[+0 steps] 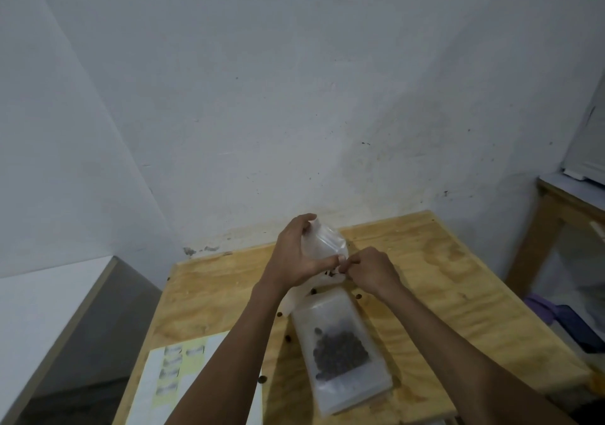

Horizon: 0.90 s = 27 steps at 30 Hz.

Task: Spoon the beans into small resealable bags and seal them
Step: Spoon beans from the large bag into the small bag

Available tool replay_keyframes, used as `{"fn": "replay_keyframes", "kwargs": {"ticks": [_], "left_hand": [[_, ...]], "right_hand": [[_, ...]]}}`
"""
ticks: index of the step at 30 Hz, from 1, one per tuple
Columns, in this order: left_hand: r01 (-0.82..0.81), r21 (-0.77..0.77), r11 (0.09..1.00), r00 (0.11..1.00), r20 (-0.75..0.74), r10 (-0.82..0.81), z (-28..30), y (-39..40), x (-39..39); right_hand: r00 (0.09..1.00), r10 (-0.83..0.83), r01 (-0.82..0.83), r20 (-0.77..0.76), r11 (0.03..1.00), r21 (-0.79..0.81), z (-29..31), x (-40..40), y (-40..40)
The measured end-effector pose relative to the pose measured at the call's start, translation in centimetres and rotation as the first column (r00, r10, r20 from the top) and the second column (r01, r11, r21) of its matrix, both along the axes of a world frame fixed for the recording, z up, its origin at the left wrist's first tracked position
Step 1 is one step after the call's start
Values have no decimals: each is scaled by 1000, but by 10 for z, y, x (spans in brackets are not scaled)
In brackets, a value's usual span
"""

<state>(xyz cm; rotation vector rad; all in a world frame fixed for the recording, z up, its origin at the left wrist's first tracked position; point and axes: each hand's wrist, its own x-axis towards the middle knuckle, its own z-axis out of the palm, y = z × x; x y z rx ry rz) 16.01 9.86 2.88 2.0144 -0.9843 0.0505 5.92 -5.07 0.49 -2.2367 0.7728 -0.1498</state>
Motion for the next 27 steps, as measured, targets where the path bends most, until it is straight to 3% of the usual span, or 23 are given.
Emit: {"fn": "replay_keyframes", "kwargs": {"ticks": [3, 10, 19, 27], "left_hand": [[-20, -13, 1000, 1000, -13, 20, -6, -1, 2], [-72, -59, 996, 996, -62, 68, -8, 4, 10], [-41, 102, 994, 998, -34, 45, -20, 26, 9], [-63, 219, 974, 990, 137, 33, -24, 37, 9]], "right_hand": [[1000, -11, 8, 21, 989, 150, -4, 1, -5], [1000, -21, 15, 15, 948, 319, -1, 2, -7], [978, -135, 95, 158, 967, 237, -3, 4, -9], [974, -136, 93, 183, 970, 227, 27, 1, -18]]}}
